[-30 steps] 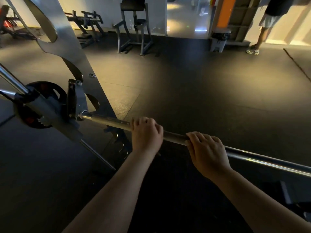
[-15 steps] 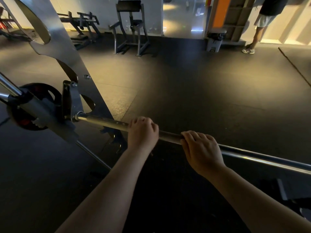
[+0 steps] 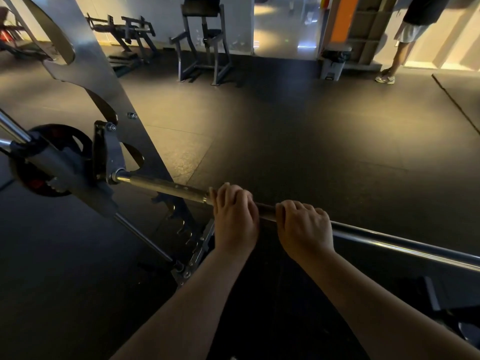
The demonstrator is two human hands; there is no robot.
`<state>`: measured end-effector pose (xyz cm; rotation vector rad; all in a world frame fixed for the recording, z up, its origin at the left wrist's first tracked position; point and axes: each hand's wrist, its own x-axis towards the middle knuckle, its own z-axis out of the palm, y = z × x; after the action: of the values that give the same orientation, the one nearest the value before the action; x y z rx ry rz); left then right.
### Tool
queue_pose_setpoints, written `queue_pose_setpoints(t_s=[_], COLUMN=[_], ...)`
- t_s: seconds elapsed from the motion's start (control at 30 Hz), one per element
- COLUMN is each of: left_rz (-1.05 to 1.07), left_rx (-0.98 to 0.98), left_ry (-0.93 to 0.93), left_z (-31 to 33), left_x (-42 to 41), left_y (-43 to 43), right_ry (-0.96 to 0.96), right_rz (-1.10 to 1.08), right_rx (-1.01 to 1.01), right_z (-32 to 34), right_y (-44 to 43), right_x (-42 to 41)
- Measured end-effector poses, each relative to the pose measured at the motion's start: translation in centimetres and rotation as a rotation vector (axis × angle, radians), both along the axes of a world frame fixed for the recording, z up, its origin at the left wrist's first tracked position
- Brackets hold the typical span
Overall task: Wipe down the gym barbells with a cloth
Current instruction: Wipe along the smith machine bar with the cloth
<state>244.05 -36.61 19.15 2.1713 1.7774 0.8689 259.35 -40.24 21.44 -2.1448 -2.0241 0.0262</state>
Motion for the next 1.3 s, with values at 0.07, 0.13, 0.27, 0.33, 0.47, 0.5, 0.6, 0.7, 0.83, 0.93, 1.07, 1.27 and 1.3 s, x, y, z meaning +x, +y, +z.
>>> queue_pose_setpoints(t_s=[0.07, 0.13, 0.27, 0.33, 0.47, 0.5, 0.6, 0.7, 0.83, 0.93, 1.07, 1.27, 1.3], left_rz=[-0.098, -0.211, -0.109, 0.046, 0.014, -0.064, -0.249, -0.193, 0.053, 0.003, -0.196, 0.102, 0.12], left_rx=[0.039, 0.092, 0.11, 0.04, -0.003, 0.03, 0.105, 0.101, 0.019, 0.043, 0.112, 0.073, 0.049], left_ry=[0.094, 0.184, 0.075, -0.02, 0.02, 0.088, 0.189, 0.124, 0.04, 0.034, 0.179, -0.047, -0.089], left_z=[-1.0, -1.1, -0.6, -0.2, -0.8, -1.3, -1.6, -0.5, 0.1, -0.2, -0.7, -1.2, -1.1], left_x=[0.6, -0.8, -4.1, -3.5, 0.3, 0.6, -1.5, -4.4, -4.1, -2.0, -5.2, -9.4, -8.7], left_y=[-1.0, -0.7, 1.9, 2.3, 0.3, -0.2, 0.0, 1.8, 2.6, 0.9, 1.6, 4.5, 4.1], right_ry=[0.001, -0.015, 0.003, -0.001, 0.049, 0.045, -0.022, -0.009, 0.014, 0.017, 0.004, 0.015, 0.024], right_rz=[-0.024, -0.031, -0.002, -0.02, -0.08, -0.071, -0.013, -0.016, -0.027, -0.028, 0.06, 0.087, 0.094], right_rx=[-0.035, -0.025, 0.044, 0.024, -0.109, -0.128, -0.074, -0.019, -0.021, -0.049, -0.07, -0.04, -0.045], right_z=[0.1, -0.1, -0.3, -0.2, 0.3, 0.4, 0.0, -0.5, -0.3, -0.1, -0.2, -0.4, -0.3], right_y=[0.5, 0.5, 0.0, 0.3, 1.9, 2.1, 1.6, 1.2, 1.5, 2.1, 2.8, 3.6, 3.9], right_x=[-0.2, -0.1, 0.1, -0.2, -0.6, -0.8, -0.8, -0.5, -0.9, -1.2, -2.3, -4.1, -4.5])
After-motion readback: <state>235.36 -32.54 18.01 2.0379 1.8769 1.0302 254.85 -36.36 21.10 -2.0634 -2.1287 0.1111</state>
